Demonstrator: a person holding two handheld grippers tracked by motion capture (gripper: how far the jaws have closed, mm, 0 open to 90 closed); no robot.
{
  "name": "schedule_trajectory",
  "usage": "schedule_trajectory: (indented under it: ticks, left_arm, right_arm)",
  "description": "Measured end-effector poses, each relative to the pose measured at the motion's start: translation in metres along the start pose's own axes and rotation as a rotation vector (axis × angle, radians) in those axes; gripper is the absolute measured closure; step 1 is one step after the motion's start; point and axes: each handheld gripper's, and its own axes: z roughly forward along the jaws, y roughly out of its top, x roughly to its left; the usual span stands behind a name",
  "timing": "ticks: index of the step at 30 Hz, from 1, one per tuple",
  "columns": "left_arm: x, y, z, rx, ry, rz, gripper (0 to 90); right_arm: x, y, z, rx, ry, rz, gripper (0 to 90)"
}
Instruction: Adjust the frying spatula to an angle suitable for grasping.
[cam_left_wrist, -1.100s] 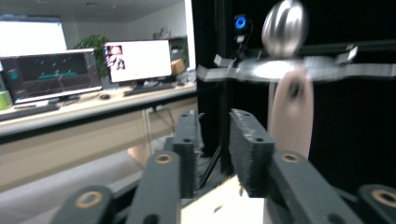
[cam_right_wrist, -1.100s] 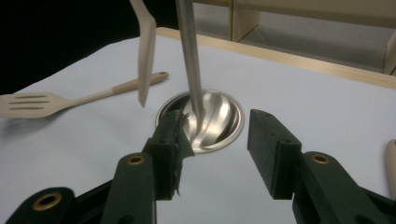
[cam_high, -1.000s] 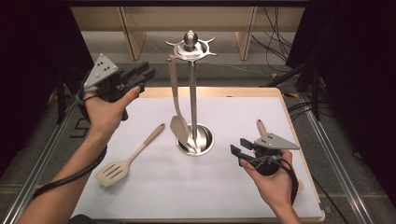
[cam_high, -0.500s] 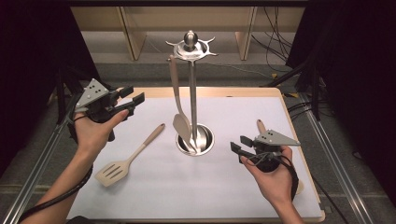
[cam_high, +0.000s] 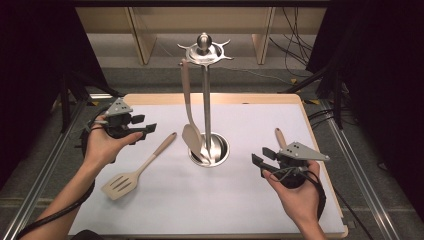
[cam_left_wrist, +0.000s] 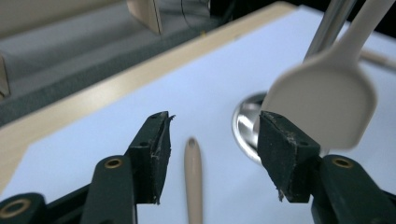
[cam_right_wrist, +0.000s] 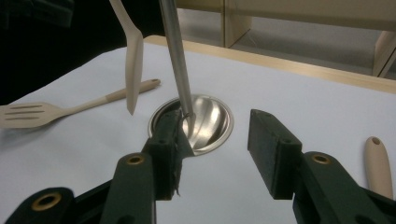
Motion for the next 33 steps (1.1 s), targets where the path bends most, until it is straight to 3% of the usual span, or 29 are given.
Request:
schedule_trajectory:
  ticks: [1, 5, 8, 10, 11, 12, 13, 14, 16, 18, 20, 21, 22, 27, 30, 33]
  left_arm:
    - [0.001, -0.002, 0.003, 0.037, -0.002, 0.019, 44.0]
    - [0.006, -0.008, 0.012, 0.163, -0.013, 0.053, 45.7]
    - [0.008, -0.012, 0.017, 0.189, -0.01, 0.051, 45.8]
    - [0.009, -0.018, 0.025, 0.258, -0.021, 0.018, 45.3]
    - [0.009, -0.018, 0.025, 0.258, -0.021, 0.018, 45.2]
    - [0.011, -0.02, 0.028, 0.287, -0.024, 0.057, 45.2]
    - [0.012, -0.022, 0.03, 0.307, -0.021, 0.063, 45.2]
    - [0.012, -0.026, 0.034, 0.335, -0.017, 0.055, 45.2]
    - [0.011, -0.029, 0.037, 0.347, -0.015, 0.045, 45.1]
    - [0.012, -0.032, 0.04, 0.411, -0.018, 0.052, 44.6]
    - [0.013, -0.034, 0.042, 0.429, -0.017, 0.058, 44.5]
    - [0.012, -0.037, 0.046, 0.445, 0.002, 0.053, 44.5]
    - [0.011, -0.039, 0.047, 0.475, -0.005, 0.024, 44.4]
    - [0.012, -0.044, 0.054, 0.519, 0.0, 0.024, 44.1]
    - [0.013, -0.049, 0.06, 0.545, 0.005, 0.017, 43.6]
    - [0.013, -0.051, 0.063, 0.576, 0.008, 0.022, 43.2]
  right_arm:
    - [0.001, 0.0, -0.001, 0.005, 0.006, 0.018, 56.2]
    - [0.001, 0.0, -0.002, 0.003, 0.003, 0.009, 56.4]
    - [0.001, -0.001, -0.002, 0.014, 0.004, 0.023, 56.5]
    - [-0.001, -0.001, 0.0, 0.019, 0.001, 0.0, 56.5]
    - [0.001, -0.002, 0.001, 0.028, 0.013, 0.031, 56.5]
    - [0.001, -0.002, 0.001, 0.028, 0.013, 0.031, 56.5]
    - [-0.001, -0.001, 0.002, 0.029, 0.014, 0.018, 56.5]
    - [0.001, -0.002, 0.002, 0.029, 0.015, 0.034, 56.5]
    - [0.0, -0.002, 0.001, 0.037, 0.008, 0.023, 56.5]
    - [-0.001, -0.002, 0.003, 0.027, 0.021, 0.008, 56.5]
    - [0.0, -0.002, 0.002, 0.032, 0.015, 0.009, 56.6]
    - [0.003, -0.001, 0.001, 0.042, 0.014, 0.036, 56.5]
    - [0.002, -0.001, 0.002, 0.036, 0.017, 0.021, 56.5]
    - [0.001, -0.002, 0.004, 0.029, 0.013, -0.008, 56.5]
    - [0.001, -0.002, 0.005, 0.031, 0.034, 0.013, 56.5]
    - [0.002, -0.002, 0.003, 0.045, 0.021, 0.038, 56.5]
